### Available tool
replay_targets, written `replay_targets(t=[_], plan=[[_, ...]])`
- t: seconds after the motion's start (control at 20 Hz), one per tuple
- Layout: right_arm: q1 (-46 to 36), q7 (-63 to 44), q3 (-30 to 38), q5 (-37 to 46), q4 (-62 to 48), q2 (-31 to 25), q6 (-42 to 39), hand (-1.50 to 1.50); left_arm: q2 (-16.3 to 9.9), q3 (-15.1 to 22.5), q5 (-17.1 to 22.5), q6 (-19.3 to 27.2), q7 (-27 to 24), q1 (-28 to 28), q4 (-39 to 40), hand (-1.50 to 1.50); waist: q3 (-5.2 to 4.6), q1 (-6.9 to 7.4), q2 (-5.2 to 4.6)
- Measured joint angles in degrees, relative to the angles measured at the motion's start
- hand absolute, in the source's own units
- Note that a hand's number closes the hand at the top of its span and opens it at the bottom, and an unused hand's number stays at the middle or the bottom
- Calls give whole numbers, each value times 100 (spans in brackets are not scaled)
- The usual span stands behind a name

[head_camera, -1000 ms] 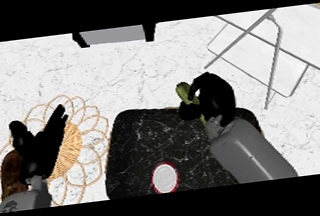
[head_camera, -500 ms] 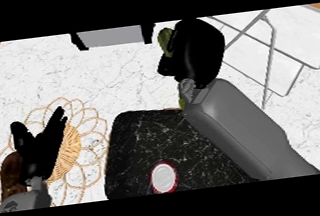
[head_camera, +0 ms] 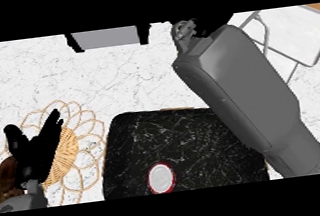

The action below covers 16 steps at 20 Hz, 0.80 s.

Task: Pick the squash from the tray and place it in the tiered shelf

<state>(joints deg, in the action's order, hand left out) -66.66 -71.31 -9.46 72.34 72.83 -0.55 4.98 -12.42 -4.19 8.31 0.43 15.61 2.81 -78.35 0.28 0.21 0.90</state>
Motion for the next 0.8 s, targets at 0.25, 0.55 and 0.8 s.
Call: replay_targets(t=[0.25, 0.55, 0.8], plan=[[-593, 53, 656, 325, -60, -88, -370, 150, 5, -19, 22, -2, 79, -25, -68, 0, -2, -25, -13], [-979, 318, 1395, 500, -62, -437, -764, 150, 63, -4, -51, 46, -4, -68, -97, 0, 7, -51, -26], [-1161, 608, 1953, 451, -262, -743, -1049, 150, 23, -40, -15, -14, 86, -2, -89, 0, 3, -35, -46]])
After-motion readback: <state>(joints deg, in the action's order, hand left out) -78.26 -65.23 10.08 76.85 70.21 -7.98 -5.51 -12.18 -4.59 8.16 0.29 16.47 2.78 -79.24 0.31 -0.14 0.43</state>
